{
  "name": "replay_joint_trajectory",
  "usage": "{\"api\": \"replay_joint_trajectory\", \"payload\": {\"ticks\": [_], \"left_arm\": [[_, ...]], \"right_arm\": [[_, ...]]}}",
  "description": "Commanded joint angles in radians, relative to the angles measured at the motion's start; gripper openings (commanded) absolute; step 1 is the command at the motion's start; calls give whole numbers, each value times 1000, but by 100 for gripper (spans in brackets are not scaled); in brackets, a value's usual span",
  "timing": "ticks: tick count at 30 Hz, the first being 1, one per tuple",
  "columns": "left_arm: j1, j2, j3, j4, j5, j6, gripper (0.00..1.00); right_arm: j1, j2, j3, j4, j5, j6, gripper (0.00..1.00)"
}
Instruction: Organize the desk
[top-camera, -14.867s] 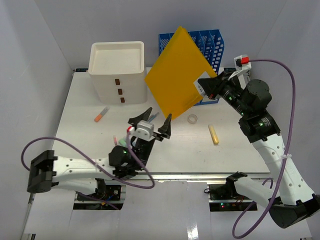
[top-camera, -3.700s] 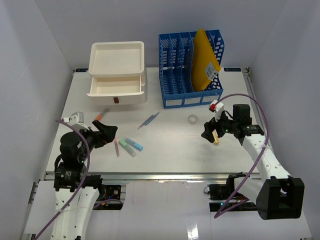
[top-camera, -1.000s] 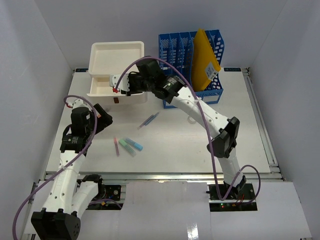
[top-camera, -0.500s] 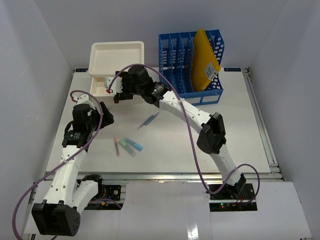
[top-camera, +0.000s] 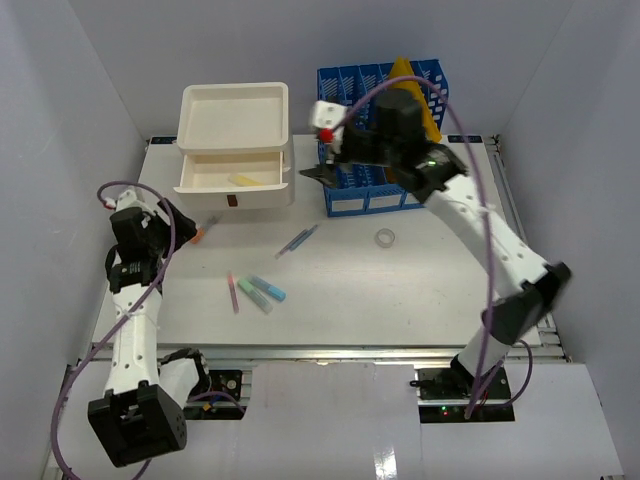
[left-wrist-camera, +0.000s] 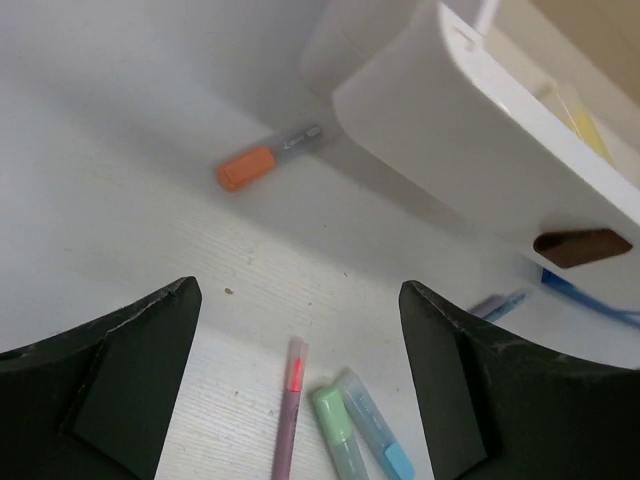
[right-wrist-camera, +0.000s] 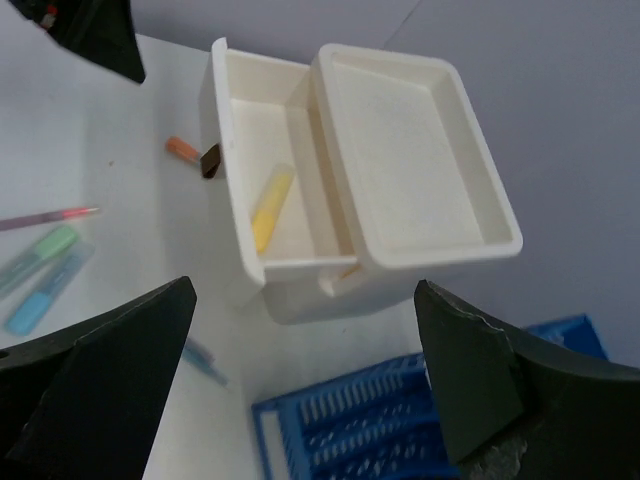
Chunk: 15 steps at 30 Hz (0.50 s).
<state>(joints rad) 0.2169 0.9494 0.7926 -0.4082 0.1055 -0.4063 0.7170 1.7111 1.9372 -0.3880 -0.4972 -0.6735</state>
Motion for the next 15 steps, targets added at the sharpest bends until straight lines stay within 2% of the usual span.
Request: {"api": "replay_joint_trajectory", "payload": {"ticks": [1, 2, 5, 7, 11, 15], "left_arm": [[124, -79, -68, 39, 117, -170, 89], [147, -79, -79, 38, 126, -205, 89], [243, -33, -123, 40, 188, -411, 88], [289, 43, -141, 51, 242, -571, 88], [295, 261, -108, 46, 350, -765, 88], [295, 390, -28, -9, 308, -870, 89]], "right_arm": [[-100, -271, -344, -38, -331, 105, 98], [-103, -276, -350, -35, -331, 99, 98], [-142, -446, -613, -27, -352, 108, 98], [-185, -487, -735, -23, -378, 127, 98], [-269, -570, -893, 5, -430, 156, 98], [-352, -606, -991, 26, -471, 160, 98]]}}
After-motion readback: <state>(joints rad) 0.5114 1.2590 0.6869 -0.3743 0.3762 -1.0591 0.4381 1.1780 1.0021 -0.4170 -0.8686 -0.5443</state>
